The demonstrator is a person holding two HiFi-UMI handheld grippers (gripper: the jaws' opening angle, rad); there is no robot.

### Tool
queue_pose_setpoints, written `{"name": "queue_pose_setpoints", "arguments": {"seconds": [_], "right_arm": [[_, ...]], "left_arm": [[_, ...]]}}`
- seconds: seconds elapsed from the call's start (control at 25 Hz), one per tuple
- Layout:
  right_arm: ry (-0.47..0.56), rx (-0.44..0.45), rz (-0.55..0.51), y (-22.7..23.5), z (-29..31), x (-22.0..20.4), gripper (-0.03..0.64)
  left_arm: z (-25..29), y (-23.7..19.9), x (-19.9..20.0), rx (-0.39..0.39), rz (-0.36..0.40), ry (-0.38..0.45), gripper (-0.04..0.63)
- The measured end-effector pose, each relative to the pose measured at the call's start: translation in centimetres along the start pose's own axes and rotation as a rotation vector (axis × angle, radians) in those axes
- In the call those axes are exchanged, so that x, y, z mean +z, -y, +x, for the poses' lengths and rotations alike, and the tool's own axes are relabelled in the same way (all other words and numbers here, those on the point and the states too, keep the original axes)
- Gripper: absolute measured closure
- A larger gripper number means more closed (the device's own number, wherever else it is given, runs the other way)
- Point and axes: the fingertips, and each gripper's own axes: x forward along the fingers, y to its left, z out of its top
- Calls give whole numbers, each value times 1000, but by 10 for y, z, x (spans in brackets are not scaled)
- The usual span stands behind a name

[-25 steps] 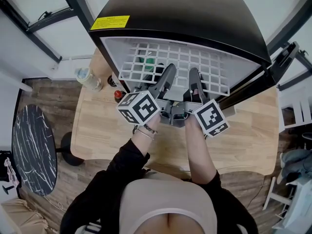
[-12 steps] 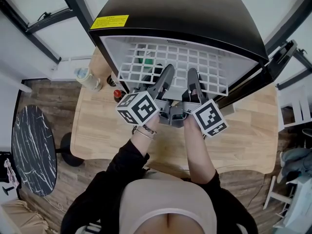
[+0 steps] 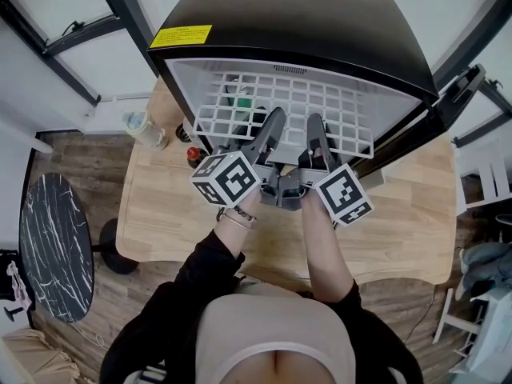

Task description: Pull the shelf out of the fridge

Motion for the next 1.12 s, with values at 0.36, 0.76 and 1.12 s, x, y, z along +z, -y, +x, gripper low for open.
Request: {"name": "queue_pose_setpoints", "arguments": {"seconds": [0.36,0.76,1.12], "right_arm": [[-1,2,0,-1,-4,0,485],[-7,2,-5,-2,-10,-2,485],[-8,4,-8,-3,-15,-3,485]], "left_arm": [[-3,2,-1,2,1,-1,383],[-9,4,-3,6,4,-7,388],[-14,6,-5,12,11,-15,393]]}}
